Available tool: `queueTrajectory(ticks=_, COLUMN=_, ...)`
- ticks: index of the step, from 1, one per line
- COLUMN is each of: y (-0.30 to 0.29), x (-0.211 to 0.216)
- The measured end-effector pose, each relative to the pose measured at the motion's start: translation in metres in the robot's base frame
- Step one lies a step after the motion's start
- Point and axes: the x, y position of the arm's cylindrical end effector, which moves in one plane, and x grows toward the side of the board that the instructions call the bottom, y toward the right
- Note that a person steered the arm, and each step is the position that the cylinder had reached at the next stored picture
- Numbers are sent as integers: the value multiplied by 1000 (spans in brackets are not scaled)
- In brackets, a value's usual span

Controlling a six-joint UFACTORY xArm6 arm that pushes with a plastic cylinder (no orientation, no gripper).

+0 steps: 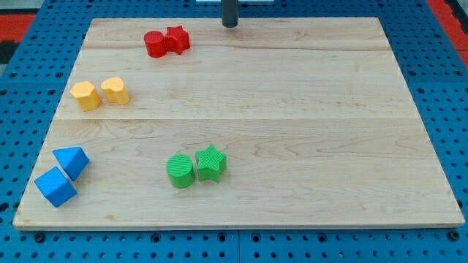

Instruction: Place the red blocks to the top of yellow blocks

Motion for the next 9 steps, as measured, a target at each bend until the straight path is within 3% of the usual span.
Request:
queueTrajectory(ticks=5, y=-246, x=93)
queueTrajectory(ticks=6, y=-249, x=95)
queueTrajectory(ticks=7, y=-204, x=64)
queueTrajectory(ticks=8, y=-122, x=49)
queueTrajectory(ticks=9, y=-92, x=66)
